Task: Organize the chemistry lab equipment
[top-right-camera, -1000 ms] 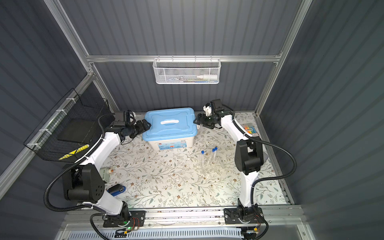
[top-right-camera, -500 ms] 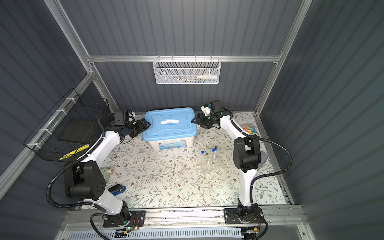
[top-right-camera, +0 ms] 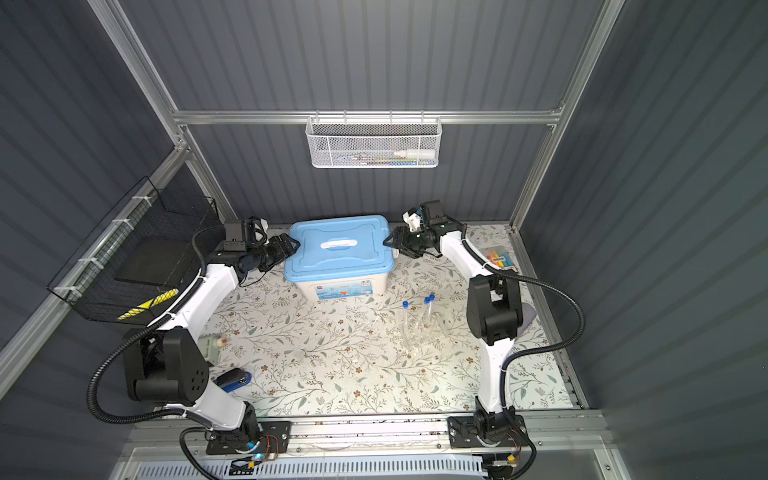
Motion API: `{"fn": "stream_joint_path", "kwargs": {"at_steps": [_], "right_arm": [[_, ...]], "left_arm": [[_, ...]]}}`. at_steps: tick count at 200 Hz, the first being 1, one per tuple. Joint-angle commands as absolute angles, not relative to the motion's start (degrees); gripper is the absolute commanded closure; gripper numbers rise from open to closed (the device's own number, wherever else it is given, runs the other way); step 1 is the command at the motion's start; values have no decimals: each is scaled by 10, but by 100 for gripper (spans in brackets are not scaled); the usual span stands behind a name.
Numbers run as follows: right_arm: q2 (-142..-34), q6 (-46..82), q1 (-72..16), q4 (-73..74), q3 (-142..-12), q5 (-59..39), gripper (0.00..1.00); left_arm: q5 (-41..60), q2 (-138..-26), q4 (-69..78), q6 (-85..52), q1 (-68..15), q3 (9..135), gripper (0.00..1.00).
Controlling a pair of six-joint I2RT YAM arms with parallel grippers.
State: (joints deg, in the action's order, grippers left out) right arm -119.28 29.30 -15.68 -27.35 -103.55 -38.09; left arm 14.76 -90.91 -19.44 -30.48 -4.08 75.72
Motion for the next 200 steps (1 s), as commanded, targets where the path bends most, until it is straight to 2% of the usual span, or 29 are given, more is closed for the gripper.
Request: {"fn": "stream_joint_path", "kwargs": {"at_steps": [1,200], "right_arm": [[-1159,283,-170,-271,-1061,-401,36],[-1188,271,-186,-323,-1103,-382,34]], "left_arm": [[174,-897,-187,-313,-49,767,18],[176,-916,-172,-325,-72,766,19]]}}
